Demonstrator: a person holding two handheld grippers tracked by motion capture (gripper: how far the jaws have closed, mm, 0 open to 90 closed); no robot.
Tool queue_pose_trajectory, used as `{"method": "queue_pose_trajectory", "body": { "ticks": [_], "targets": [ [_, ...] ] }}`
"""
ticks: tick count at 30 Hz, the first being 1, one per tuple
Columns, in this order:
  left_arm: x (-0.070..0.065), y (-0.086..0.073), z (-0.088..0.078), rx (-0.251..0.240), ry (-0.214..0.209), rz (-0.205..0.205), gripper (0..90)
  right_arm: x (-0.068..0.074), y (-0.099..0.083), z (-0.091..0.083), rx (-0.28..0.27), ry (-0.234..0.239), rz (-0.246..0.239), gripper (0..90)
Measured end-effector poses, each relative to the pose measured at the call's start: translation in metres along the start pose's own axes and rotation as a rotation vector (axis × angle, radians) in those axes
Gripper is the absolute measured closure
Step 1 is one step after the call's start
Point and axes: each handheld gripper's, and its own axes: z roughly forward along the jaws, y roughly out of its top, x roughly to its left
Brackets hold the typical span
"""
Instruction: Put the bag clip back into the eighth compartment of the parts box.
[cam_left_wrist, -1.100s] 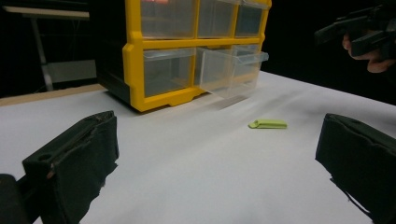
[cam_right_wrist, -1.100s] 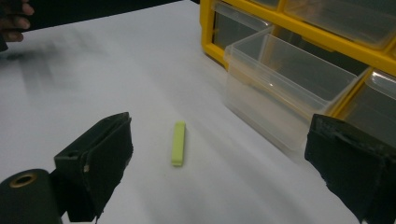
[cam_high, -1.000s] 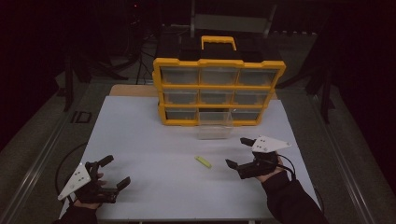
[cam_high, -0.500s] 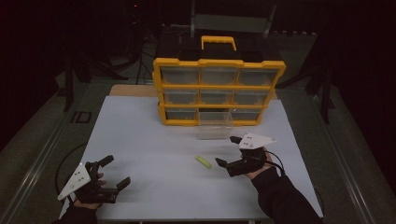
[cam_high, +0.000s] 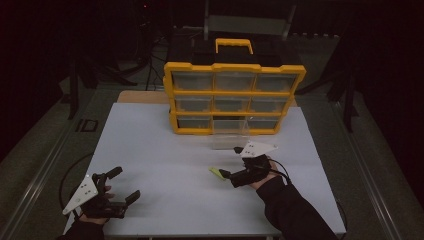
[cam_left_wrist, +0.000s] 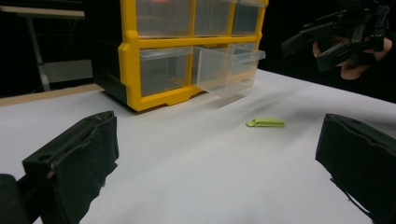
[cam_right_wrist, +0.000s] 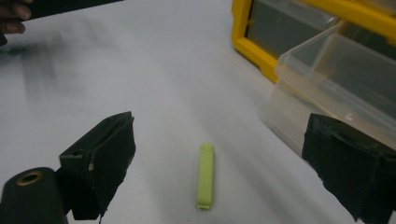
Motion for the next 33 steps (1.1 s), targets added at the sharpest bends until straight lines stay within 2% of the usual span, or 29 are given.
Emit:
{"method": "queue_pose_trajectory", "body": {
  "ticks": [7,14,20,24,33],
  "targets": [
    [0.0,0.0,0.0,-0.001,-0.001,-0.002,0.3,0.0,-0.008,0.016,0.022,0.022,0.022,13.6],
    [0.0,0.0,0.0,-0.002,-0.004,-0.004,0.3,-0.001,-0.016,0.032,0.071,0.03,0.037,15.8],
    [0.001,0.0,0.0,-0.004,-0.006,-0.007,0.3,-0.002,-0.022,0.043,0.102,0.049,0.055,26.5],
    [0.0,0.0,0.0,-0.003,-0.009,-0.009,0.3,-0.002,-0.023,0.048,0.123,0.063,0.053,32.5],
    [0.0,0.0,0.0,-0.003,-0.01,-0.009,0.3,-0.001,-0.023,0.057,0.181,0.06,0.047,35.7]
  ]
}}
